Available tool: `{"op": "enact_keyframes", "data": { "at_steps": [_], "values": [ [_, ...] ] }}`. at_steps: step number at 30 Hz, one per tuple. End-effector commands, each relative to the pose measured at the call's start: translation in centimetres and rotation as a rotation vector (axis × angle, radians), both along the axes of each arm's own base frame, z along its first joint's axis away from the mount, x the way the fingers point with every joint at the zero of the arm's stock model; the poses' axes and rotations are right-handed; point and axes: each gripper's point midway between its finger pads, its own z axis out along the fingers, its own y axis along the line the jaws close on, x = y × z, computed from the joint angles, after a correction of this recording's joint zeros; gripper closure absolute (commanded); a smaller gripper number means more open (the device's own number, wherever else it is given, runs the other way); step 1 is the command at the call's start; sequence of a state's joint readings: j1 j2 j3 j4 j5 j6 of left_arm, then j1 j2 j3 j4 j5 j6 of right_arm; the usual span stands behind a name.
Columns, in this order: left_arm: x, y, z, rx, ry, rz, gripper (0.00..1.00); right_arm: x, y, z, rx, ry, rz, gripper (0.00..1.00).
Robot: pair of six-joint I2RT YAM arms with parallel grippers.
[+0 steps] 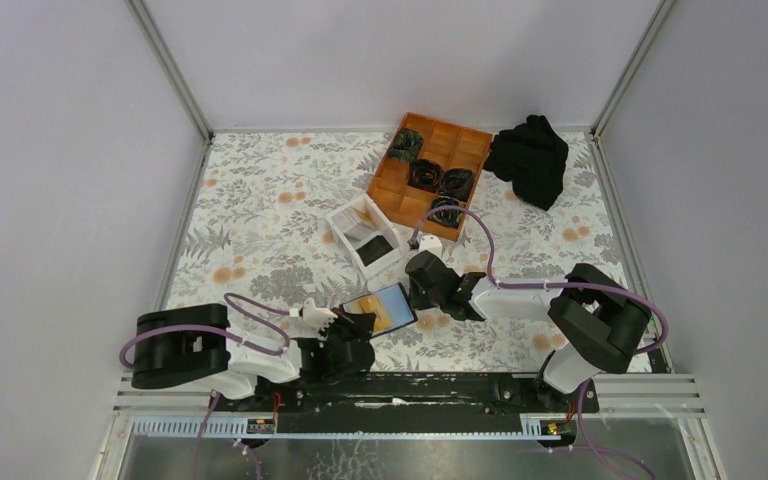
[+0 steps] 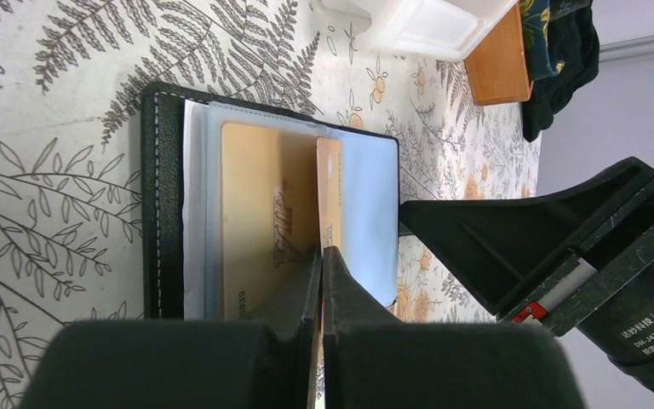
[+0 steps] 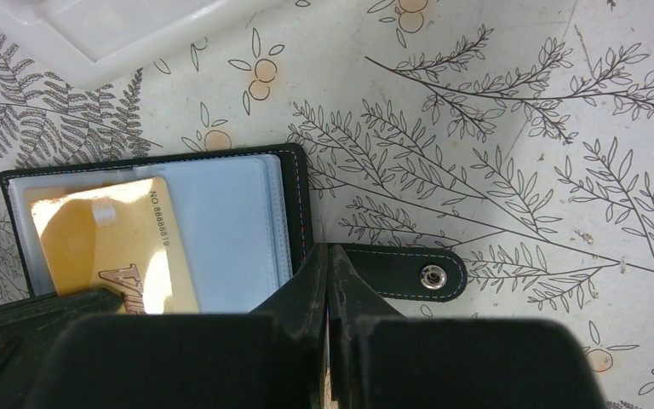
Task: Put the credit cards into the card holder
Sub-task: Insert the credit card into the card holder.
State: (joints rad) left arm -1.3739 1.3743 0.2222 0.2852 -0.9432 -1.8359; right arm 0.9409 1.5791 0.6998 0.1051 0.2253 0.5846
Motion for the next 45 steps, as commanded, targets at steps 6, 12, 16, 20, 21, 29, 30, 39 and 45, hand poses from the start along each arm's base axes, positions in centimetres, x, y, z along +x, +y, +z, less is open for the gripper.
{"op": "enact_keyframes", "data": {
  "at_steps": [6,12,16,20,21,29,30,39,45],
  "values": [
    [-1.7,0.9,-3.0,0.136,0.061,-0.108,1.00,-0.8,0.0,-0.5,-0.025,0.020,0.011,1.00],
    [-1.9,0.3,-3.3,0.151,0.072,-0.136,1.00,-0.8,0.1,-0.3,-0.025,0.022,0.017,1.00],
    [-2.1,-0.3,-3.7,0.198,0.096,-0.167,0.94,-0.8,0.2,-0.3,-0.028,0.021,0.019,1.00],
    [-2.3,-0.5,-3.7,0.228,0.112,-0.178,0.74,-0.8,0.3,-0.3,-0.028,0.023,0.021,1.00],
    [-2.3,-0.4,-3.7,0.228,0.115,-0.180,0.72,-0.8,0.3,-0.3,-0.028,0.023,0.021,1.00],
    [-2.3,0.3,-3.1,0.264,0.118,-0.168,0.62,-0.7,0.3,-0.2,-0.029,0.020,0.021,1.00],
    [-2.2,0.3,-2.9,0.272,0.116,-0.167,0.61,-0.7,0.3,-0.2,-0.028,0.020,0.021,1.00],
    [-2.1,0.9,-1.4,0.314,0.105,-0.167,0.54,-0.8,0.3,-0.3,-0.029,0.019,0.017,1.00],
    [-1.8,0.7,-0.3,0.358,0.072,-0.200,0.45,-0.8,0.1,-0.4,-0.033,0.020,0.015,1.00]
  ]
}}
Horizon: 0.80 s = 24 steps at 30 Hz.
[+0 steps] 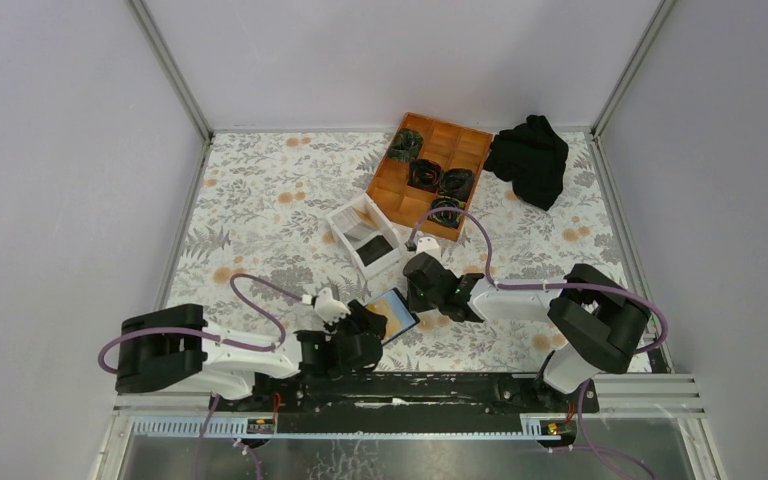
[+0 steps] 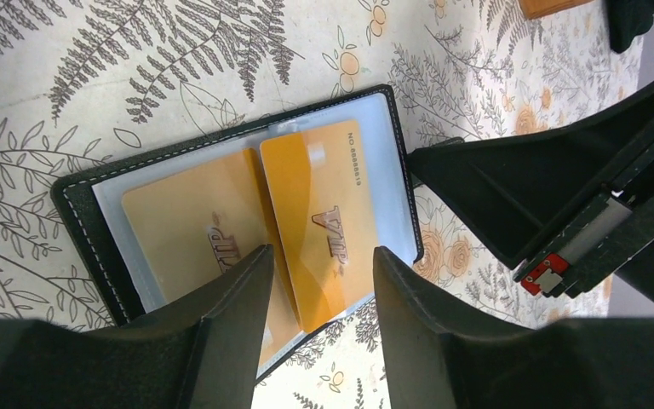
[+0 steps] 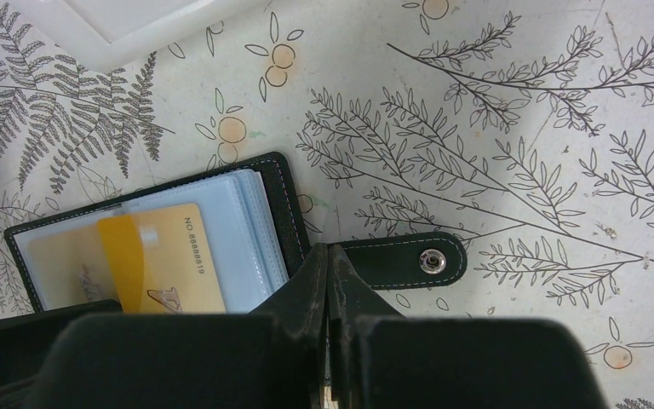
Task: Put the credit cards into the card holder
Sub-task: Insert the credit card into the card holder.
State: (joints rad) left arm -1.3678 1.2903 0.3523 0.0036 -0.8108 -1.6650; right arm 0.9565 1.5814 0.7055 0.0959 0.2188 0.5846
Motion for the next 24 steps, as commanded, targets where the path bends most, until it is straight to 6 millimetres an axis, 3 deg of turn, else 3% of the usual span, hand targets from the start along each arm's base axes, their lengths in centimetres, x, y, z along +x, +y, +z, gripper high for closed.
{"op": "enact_keyframes", "data": {
  "at_steps": [1,6,10,13,24],
  "values": [
    [-0.2,1.8,-0.7,0.175,-0.018,-0.055,0.44,-0.3,-0.3,-0.4,-0.030,0.012,-0.005,1.00],
    [-0.1,2.3,-0.4,0.216,-0.030,-0.061,0.47,-0.3,-0.4,-0.3,-0.028,0.008,-0.006,1.00],
    [0.1,3.1,-0.3,0.249,-0.041,-0.052,0.59,-0.3,-0.4,-0.2,-0.027,0.006,-0.008,1.00],
    [0.3,3.6,0.1,0.269,-0.061,-0.048,0.63,-0.3,-0.4,-0.3,-0.027,0.008,-0.007,1.00],
    [0.5,3.0,0.7,0.327,-0.102,-0.115,0.87,-0.3,-0.2,-0.3,-0.025,0.009,-0.003,1.00]
  ]
}}
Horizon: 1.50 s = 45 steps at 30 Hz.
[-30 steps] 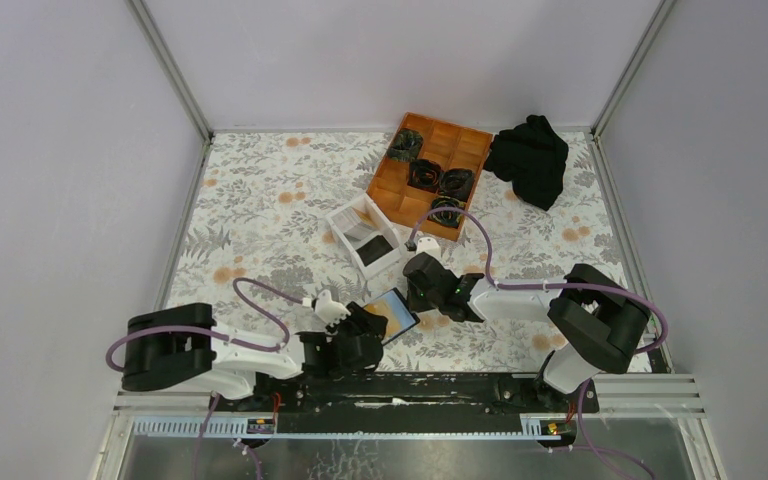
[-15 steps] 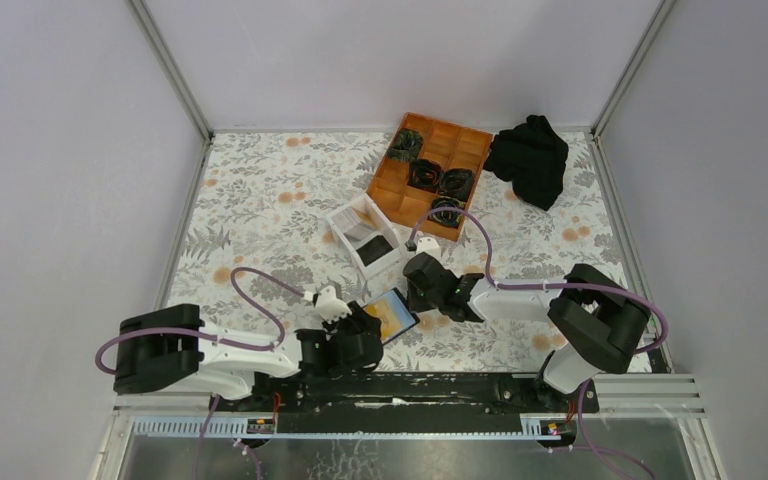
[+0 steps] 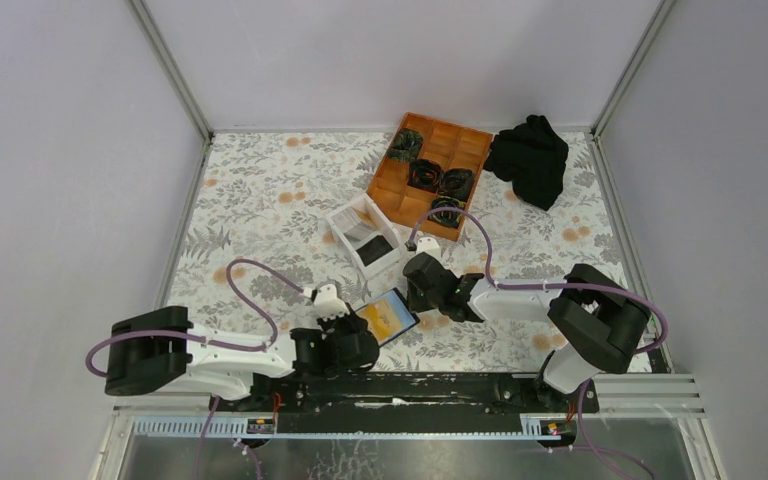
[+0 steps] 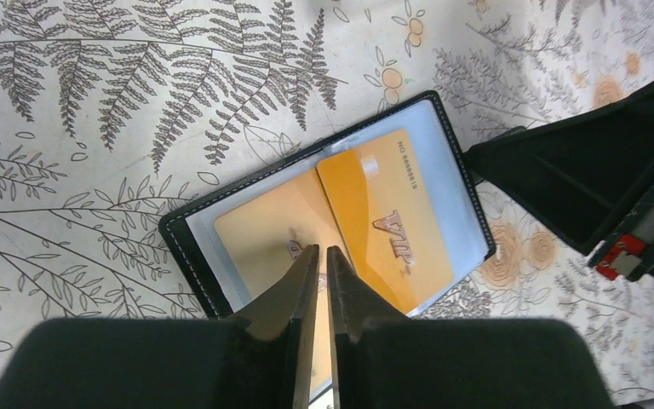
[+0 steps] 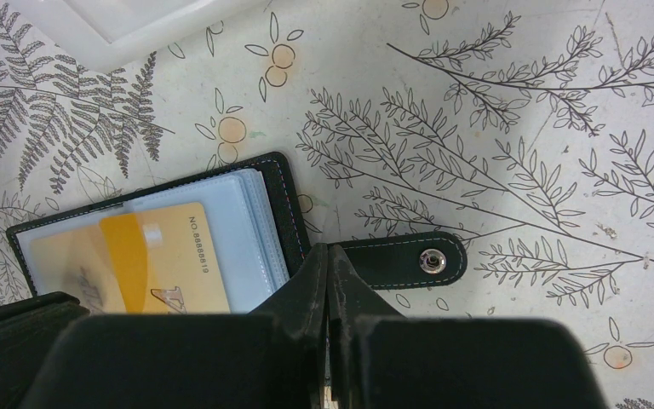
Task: Put the credit cards into the card holder
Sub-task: Insert the credit card into the card holder.
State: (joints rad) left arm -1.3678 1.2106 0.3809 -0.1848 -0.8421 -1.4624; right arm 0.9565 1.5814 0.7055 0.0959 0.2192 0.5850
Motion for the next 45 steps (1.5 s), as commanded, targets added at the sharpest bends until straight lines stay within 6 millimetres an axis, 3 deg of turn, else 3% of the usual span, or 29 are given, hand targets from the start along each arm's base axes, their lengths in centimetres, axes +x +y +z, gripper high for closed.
{"op": "enact_keyframes", "data": {
  "at_steps": [1,15,45],
  "values": [
    [0.6,0.0,0.3,0.089,-0.048,-0.032,0.88,-0.3,-0.3,-0.3,-0.024,0.010,-0.004,1.00],
    [0.8,-2.2,-0.1,0.199,-0.035,-0.094,0.91,-0.4,-0.4,-0.5,-0.028,0.009,-0.002,1.00],
    [-0.1,-0.3,-0.8,0.240,0.018,-0.083,0.98,-0.1,0.0,-0.4,-0.030,0.006,0.005,1.00]
  ]
}}
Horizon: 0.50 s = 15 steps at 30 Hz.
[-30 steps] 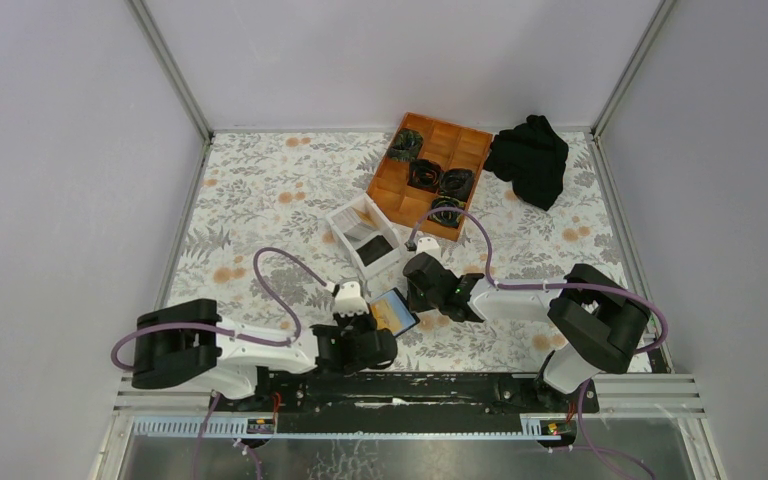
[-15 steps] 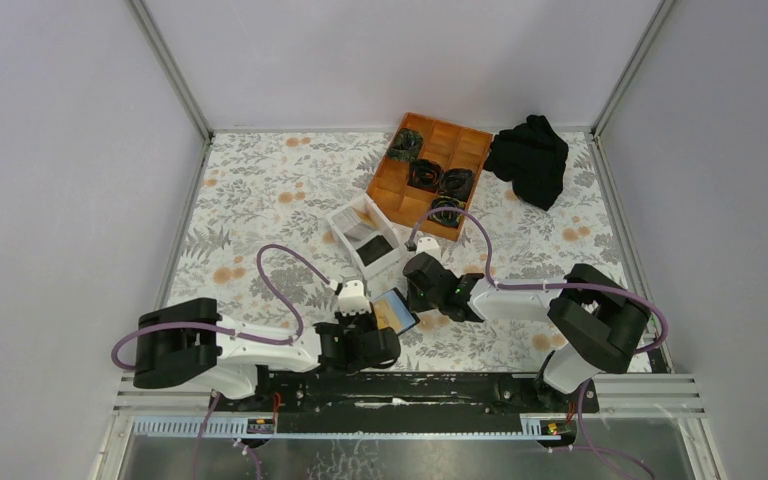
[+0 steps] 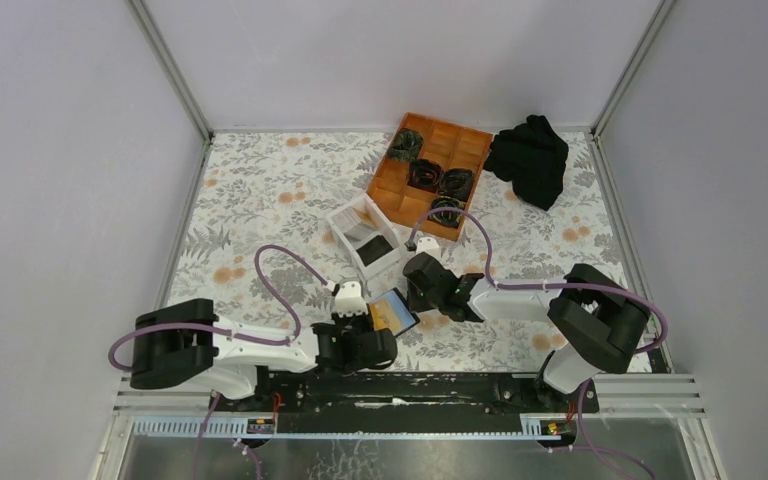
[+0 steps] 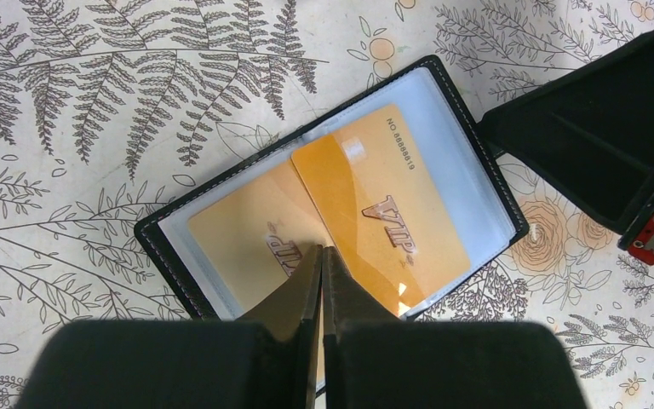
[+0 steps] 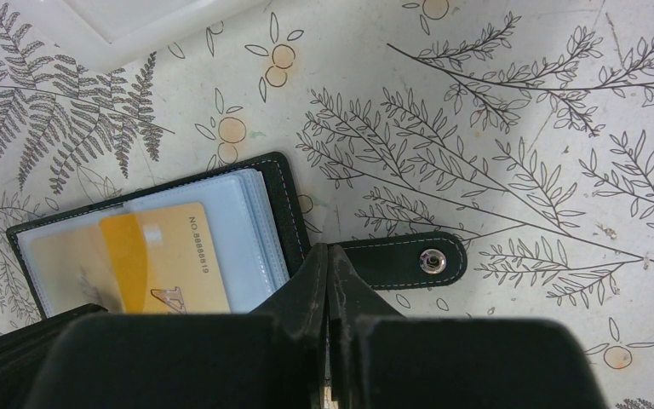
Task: Put the credit cards into the card holder
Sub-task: Insert the credit card into the card holder.
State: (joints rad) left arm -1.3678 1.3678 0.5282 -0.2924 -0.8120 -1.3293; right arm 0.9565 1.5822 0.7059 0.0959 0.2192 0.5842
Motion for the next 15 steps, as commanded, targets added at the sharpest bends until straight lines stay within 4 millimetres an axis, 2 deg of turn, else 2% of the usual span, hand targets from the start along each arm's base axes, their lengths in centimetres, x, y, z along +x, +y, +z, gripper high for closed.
{"op": "enact_keyframes", "data": {
  "at_steps": [1,15],
  "values": [
    [0.0,0.9,-0.2,0.027,-0.010,0.008,0.98,-0.1,0.1,-0.4,-0.027,0.008,0.005,1.00],
    [-0.1,-0.2,-1.0,0.050,0.012,-0.015,0.98,-0.2,-0.2,-0.4,-0.025,0.006,0.004,1.00]
  ]
}}
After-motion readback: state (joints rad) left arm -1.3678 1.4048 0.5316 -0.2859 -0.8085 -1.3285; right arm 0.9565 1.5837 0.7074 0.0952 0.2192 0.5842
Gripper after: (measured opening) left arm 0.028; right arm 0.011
